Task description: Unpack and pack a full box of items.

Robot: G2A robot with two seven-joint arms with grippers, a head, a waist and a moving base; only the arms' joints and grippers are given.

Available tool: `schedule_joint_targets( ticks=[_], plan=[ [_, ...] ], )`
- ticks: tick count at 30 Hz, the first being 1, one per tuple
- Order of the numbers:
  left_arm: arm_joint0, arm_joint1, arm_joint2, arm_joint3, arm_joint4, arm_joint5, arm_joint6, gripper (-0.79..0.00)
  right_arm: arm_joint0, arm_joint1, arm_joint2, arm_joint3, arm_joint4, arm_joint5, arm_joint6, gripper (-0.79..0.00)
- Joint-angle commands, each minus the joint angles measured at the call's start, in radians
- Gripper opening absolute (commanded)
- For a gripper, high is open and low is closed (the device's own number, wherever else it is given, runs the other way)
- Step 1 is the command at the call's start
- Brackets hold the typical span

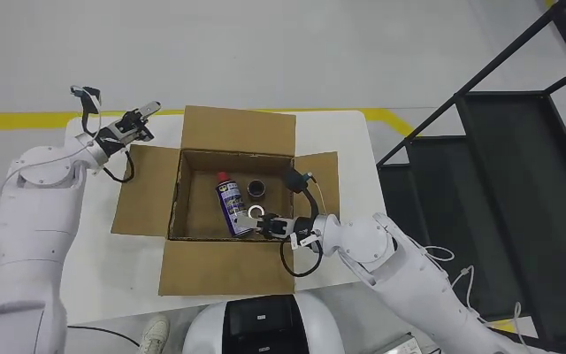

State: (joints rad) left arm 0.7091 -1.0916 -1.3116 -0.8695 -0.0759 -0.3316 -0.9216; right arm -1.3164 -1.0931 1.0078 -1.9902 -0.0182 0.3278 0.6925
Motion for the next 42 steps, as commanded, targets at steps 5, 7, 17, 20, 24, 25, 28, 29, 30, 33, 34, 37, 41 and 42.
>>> schedule_joint_targets(
  ticks=[5, 7, 17, 20, 24, 25, 28, 29, 30, 33, 34, 37, 41, 42],
  plan=[
    [0.045, 0.021, -0.036, -0.055, -0.008, 0.020, -0.078, 0.000, 0.004, -0.002, -0.007, 0.000, -0.003, 0.001, 0.005, 0.000],
    [0.062, 0.028, -0.051, -0.077, -0.016, 0.033, -0.104, 0.000, 0.008, -0.003, -0.012, 0.002, -0.004, 0.001, 0.008, 0.000],
    [0.142, 0.056, -0.119, -0.191, -0.035, 0.062, -0.123, 0.000, 0.015, -0.006, -0.020, 0.011, -0.001, -0.003, 0.010, 0.000],
    [0.167, 0.058, -0.144, -0.222, -0.093, 0.040, -0.090, 0.000, 0.021, -0.007, -0.024, 0.016, -0.004, -0.012, 0.017, 0.000],
    [0.234, 0.058, -0.182, -0.291, -0.222, -0.036, -0.074, 0.000, 0.054, -0.010, -0.059, 0.018, -0.059, 0.011, 0.041, 0.000],
    [0.256, 0.059, -0.191, -0.312, -0.250, -0.050, -0.082, 0.000, 0.069, -0.013, -0.072, 0.016, -0.081, 0.030, 0.042, 0.000],
    [0.320, 0.064, -0.214, -0.374, -0.326, -0.071, -0.140, 0.000, 0.122, -0.022, -0.114, 0.016, -0.149, 0.114, 0.035, 0.000],
    [0.339, 0.066, -0.222, -0.390, -0.351, -0.074, -0.164, 0.000, 0.144, -0.026, -0.130, 0.015, -0.177, 0.163, 0.030, 0.000],
    [0.357, 0.068, -0.230, -0.404, -0.382, -0.077, -0.191, 0.000, 0.168, -0.032, -0.147, 0.015, -0.189, 0.201, 0.031, 0.000],
    [0.404, 0.073, -0.247, -0.436, -0.490, -0.085, -0.313, 0.000, 0.250, -0.050, -0.197, 0.053, -0.243, 0.321, 0.030, 0.000],
    [0.414, 0.075, -0.251, -0.436, -0.536, -0.080, -0.375, 0.000, 0.278, -0.057, -0.219, 0.067, -0.265, 0.365, 0.030, 0.000],
    [0.425, 0.081, -0.280, -0.404, -0.623, -0.091, -0.476, 0.000, 0.356, -0.082, -0.296, 0.113, -0.333, 0.456, 0.022, 0.000],
    [0.430, 0.082, -0.280, -0.408, -0.652, -0.073, -0.494, 0.000, 0.413, -0.118, -0.374, 0.187, -0.409, 0.547, -0.070, 0.000],
    [0.430, 0.082, -0.280, -0.408, -0.652, -0.073, -0.494, 0.000, 0.420, -0.128, -0.390, 0.207, -0.416, 0.577, -0.085, 0.000]
  ],
)
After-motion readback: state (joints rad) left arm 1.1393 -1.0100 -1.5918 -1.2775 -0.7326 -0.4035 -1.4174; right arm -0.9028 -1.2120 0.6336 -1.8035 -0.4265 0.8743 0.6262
